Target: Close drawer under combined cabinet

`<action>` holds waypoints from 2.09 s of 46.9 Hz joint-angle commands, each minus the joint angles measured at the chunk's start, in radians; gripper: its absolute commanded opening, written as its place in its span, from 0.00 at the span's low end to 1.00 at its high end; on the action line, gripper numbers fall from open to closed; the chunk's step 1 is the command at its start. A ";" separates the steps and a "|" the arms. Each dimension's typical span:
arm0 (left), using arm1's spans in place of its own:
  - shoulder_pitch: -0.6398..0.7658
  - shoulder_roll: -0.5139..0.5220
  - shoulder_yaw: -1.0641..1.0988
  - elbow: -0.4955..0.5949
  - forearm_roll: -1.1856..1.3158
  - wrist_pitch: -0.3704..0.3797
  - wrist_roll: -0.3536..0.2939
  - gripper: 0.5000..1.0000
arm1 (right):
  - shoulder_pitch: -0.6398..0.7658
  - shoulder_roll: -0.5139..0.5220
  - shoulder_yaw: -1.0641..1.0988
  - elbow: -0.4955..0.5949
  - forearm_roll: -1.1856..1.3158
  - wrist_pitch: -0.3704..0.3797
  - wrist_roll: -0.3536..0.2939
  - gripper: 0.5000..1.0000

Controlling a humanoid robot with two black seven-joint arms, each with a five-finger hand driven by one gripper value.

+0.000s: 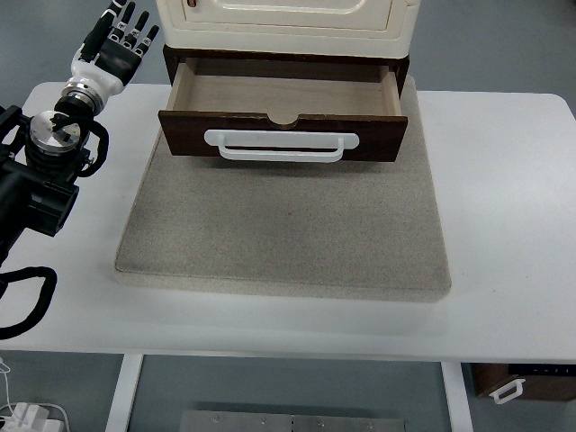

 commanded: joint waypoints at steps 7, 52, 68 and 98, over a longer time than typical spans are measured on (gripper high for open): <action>-0.001 0.022 0.016 0.001 0.012 -0.001 0.003 1.00 | 0.000 0.000 0.000 0.000 0.000 0.000 0.000 0.90; -0.109 0.384 0.010 -0.408 0.190 -0.041 -0.048 1.00 | 0.000 0.000 0.000 0.000 0.000 0.000 0.000 0.90; -0.104 0.503 0.019 -0.770 0.331 -0.035 -0.048 1.00 | 0.000 0.000 0.000 0.000 0.000 0.000 0.000 0.90; -0.152 0.463 0.307 -1.117 0.737 -0.033 -0.037 1.00 | 0.000 0.000 0.000 0.000 0.000 0.000 0.000 0.90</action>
